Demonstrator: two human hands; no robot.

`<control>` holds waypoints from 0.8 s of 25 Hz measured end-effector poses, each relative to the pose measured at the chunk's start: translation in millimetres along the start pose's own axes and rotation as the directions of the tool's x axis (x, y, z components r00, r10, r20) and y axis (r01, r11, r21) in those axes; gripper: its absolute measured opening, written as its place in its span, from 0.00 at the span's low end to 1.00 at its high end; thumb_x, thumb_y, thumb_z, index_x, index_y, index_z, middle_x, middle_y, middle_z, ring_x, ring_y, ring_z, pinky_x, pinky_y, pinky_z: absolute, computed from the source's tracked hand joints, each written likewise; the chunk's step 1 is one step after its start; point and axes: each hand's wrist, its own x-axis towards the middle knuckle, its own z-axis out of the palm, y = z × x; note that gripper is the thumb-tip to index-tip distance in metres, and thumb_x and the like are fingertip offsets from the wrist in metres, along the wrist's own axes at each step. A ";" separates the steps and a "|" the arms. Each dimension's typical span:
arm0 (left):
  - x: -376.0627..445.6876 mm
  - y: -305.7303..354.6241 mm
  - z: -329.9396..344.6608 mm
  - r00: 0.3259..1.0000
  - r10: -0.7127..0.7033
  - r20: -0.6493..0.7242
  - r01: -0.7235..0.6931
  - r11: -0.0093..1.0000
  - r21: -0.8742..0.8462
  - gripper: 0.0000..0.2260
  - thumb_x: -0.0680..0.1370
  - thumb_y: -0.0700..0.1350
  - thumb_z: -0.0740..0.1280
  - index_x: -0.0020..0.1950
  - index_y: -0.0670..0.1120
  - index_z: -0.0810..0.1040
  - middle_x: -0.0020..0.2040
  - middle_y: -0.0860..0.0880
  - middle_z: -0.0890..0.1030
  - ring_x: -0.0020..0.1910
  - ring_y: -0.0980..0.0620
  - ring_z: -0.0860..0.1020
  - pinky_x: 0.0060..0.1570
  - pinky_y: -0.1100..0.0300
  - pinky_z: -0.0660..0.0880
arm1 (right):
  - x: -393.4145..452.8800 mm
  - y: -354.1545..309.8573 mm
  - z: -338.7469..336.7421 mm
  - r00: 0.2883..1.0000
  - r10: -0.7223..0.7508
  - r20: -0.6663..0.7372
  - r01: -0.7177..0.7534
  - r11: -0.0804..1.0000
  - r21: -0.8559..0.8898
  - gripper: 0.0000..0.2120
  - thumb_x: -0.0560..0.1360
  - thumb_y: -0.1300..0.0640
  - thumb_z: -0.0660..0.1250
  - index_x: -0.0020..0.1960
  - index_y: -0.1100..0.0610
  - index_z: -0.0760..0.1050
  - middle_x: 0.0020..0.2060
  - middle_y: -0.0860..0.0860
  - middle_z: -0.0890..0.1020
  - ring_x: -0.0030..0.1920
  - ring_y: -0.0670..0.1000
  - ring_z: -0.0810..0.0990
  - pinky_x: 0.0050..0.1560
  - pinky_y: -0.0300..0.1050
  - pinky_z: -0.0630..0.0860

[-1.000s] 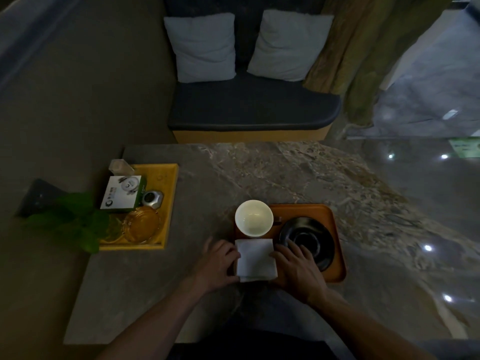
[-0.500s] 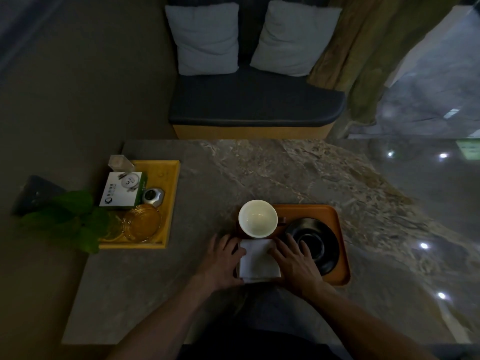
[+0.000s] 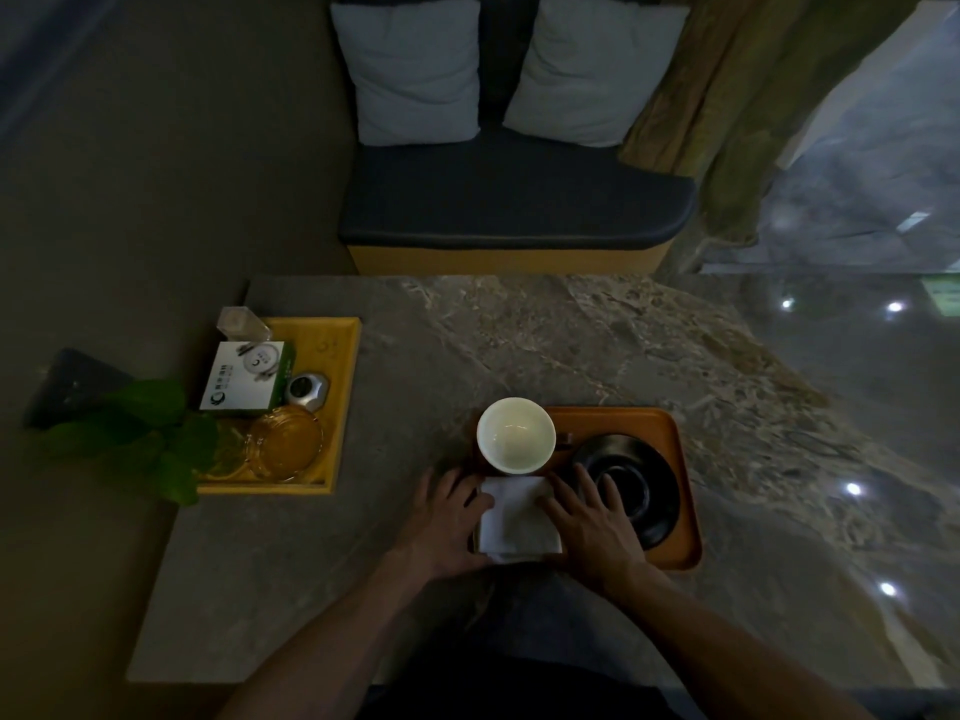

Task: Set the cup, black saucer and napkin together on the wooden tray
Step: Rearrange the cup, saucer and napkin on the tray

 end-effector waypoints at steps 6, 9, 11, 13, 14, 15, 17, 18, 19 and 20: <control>2.3 3.7 -4.4 1.000 0.002 0.026 -0.002 1.000 -0.005 0.36 0.73 0.68 0.64 0.76 0.54 0.60 0.79 0.48 0.58 0.79 0.45 0.51 0.76 0.37 0.42 | -0.7 1.1 4.2 1.000 0.015 0.018 -0.015 1.000 -0.022 0.41 0.71 0.34 0.64 0.76 0.45 0.51 0.79 0.52 0.51 0.77 0.61 0.40 0.71 0.69 0.39; 1.9 6.1 -3.4 1.000 -0.007 0.029 0.007 1.000 0.006 0.37 0.73 0.68 0.64 0.77 0.55 0.59 0.79 0.48 0.57 0.79 0.44 0.50 0.75 0.36 0.42 | -0.8 3.5 2.2 1.000 0.016 0.026 -0.015 0.999 -0.029 0.41 0.72 0.35 0.65 0.76 0.45 0.50 0.79 0.52 0.51 0.77 0.62 0.40 0.71 0.70 0.39; 1.7 6.9 -2.8 0.999 -0.012 0.035 0.012 1.000 0.004 0.38 0.72 0.69 0.64 0.77 0.55 0.59 0.79 0.48 0.57 0.79 0.43 0.49 0.75 0.37 0.42 | -0.2 0.9 0.7 1.000 0.012 0.023 -0.011 0.999 -0.043 0.41 0.72 0.35 0.64 0.77 0.46 0.49 0.79 0.53 0.51 0.77 0.62 0.39 0.71 0.70 0.39; 2.2 7.8 -3.2 0.999 -0.014 0.034 0.014 1.000 -0.002 0.38 0.71 0.70 0.63 0.77 0.55 0.59 0.79 0.48 0.56 0.79 0.43 0.48 0.75 0.36 0.42 | 0.4 -2.0 -3.3 1.000 0.002 0.024 -0.001 0.999 -0.044 0.40 0.73 0.36 0.64 0.77 0.48 0.49 0.79 0.53 0.51 0.77 0.62 0.39 0.71 0.70 0.39; 2.1 7.8 -4.0 0.999 -0.015 0.030 0.015 1.000 -0.006 0.38 0.71 0.71 0.62 0.76 0.55 0.60 0.79 0.48 0.57 0.79 0.42 0.48 0.75 0.36 0.42 | 1.5 -3.3 -5.0 1.000 -0.006 0.024 0.007 0.999 -0.045 0.40 0.73 0.36 0.64 0.77 0.49 0.50 0.79 0.53 0.51 0.77 0.62 0.39 0.71 0.70 0.39; 2.1 7.4 -4.7 1.000 -0.014 0.027 0.014 1.000 -0.005 0.37 0.71 0.71 0.62 0.76 0.55 0.61 0.79 0.47 0.57 0.79 0.42 0.48 0.75 0.35 0.41 | 2.3 -4.7 -6.2 1.000 -0.015 0.024 0.016 0.999 -0.046 0.40 0.73 0.37 0.64 0.77 0.49 0.50 0.79 0.53 0.51 0.77 0.61 0.39 0.71 0.70 0.39; 2.9 7.4 -4.4 1.000 -0.011 0.022 0.010 1.000 0.013 0.35 0.72 0.69 0.62 0.76 0.55 0.61 0.79 0.47 0.57 0.79 0.42 0.48 0.75 0.36 0.40 | 2.9 -6.4 -9.5 0.999 -0.022 0.027 0.023 0.999 -0.048 0.39 0.74 0.40 0.65 0.77 0.49 0.50 0.79 0.53 0.51 0.77 0.61 0.38 0.72 0.70 0.39; 3.3 8.1 -4.3 1.000 -0.011 0.023 0.011 1.000 0.021 0.35 0.73 0.68 0.62 0.76 0.55 0.61 0.79 0.47 0.57 0.79 0.42 0.48 0.75 0.36 0.40 | 3.2 -6.4 -10.9 0.999 -0.021 0.027 0.023 0.999 -0.049 0.39 0.74 0.41 0.65 0.77 0.49 0.50 0.79 0.53 0.51 0.77 0.61 0.39 0.72 0.70 0.39; 3.6 9.0 -4.4 1.000 -0.016 0.026 0.016 1.000 0.022 0.35 0.73 0.67 0.63 0.76 0.55 0.61 0.79 0.47 0.57 0.79 0.42 0.48 0.75 0.36 0.40 | 3.8 -6.5 -11.8 0.999 -0.021 0.025 0.022 0.999 -0.047 0.38 0.74 0.41 0.65 0.77 0.49 0.50 0.79 0.52 0.51 0.77 0.61 0.39 0.72 0.70 0.40; 3.9 10.0 -4.4 0.999 -0.024 0.029 0.024 1.000 0.016 0.35 0.73 0.67 0.63 0.76 0.55 0.60 0.79 0.47 0.57 0.79 0.42 0.48 0.75 0.37 0.40 | 4.3 -6.4 -12.4 1.000 -0.021 0.020 0.022 0.999 -0.043 0.39 0.74 0.41 0.65 0.77 0.49 0.49 0.79 0.52 0.52 0.77 0.61 0.39 0.72 0.70 0.40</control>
